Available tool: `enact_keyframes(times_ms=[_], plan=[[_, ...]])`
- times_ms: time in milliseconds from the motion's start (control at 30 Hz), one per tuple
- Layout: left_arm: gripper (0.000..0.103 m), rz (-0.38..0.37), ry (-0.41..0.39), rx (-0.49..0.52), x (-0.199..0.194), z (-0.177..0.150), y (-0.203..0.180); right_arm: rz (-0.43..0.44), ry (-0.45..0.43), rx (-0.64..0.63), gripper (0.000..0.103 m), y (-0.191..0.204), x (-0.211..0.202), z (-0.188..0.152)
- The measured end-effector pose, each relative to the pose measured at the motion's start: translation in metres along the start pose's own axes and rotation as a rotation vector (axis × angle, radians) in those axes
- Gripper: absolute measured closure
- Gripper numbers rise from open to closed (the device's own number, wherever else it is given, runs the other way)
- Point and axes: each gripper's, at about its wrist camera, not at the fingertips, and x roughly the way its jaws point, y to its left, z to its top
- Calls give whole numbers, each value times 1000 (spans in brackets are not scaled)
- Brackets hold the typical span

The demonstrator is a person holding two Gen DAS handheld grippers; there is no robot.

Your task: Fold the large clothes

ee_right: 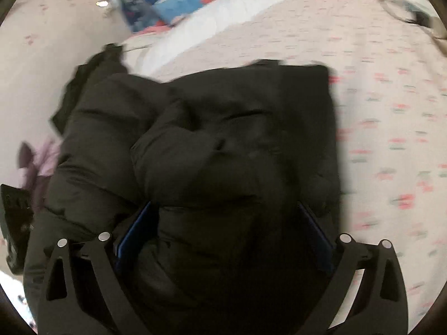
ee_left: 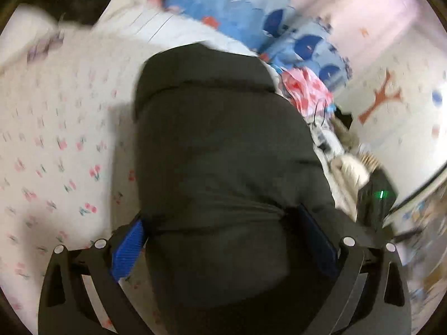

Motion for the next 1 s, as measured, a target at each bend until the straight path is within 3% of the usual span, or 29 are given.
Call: enact_keyframes(times_ms=[33, 133, 267, 333, 433, 567, 633, 733, 867, 1000], plan=[[7, 24, -11, 16, -8, 0, -5, 53, 16, -10, 9, 11, 5, -2], [7, 73, -28, 51, -28, -2, -5, 71, 49, -45, 9, 20, 14, -13], [7, 154, -19, 152, -27, -14, -8, -2, 50, -75, 9, 12, -8, -22], [7, 170, -28, 171, -26, -18, -8, -70, -32, -117, 9, 21, -33, -21], [7, 178, -50, 187, -28, -22, -7, -108, -171, -280, 9, 72, -70, 13], [7, 186, -73, 185, -28, -25, -7, -134, -135, -385, 7, 129, -27, 53], [7, 191, -86, 181, -29, -24, -9, -177, -60, -341, 7, 121, 29, 67], [7, 188, -126, 194, -35, -21, -12, -139, -2, -215, 7, 82, 68, 69], [7, 243, -128, 296, -30, -27, -27, -173, 0, -255, 7, 82, 60, 59], [7, 266, -139, 365, -30, -32, -39, -144, 14, -212, 7, 65, 46, 56]])
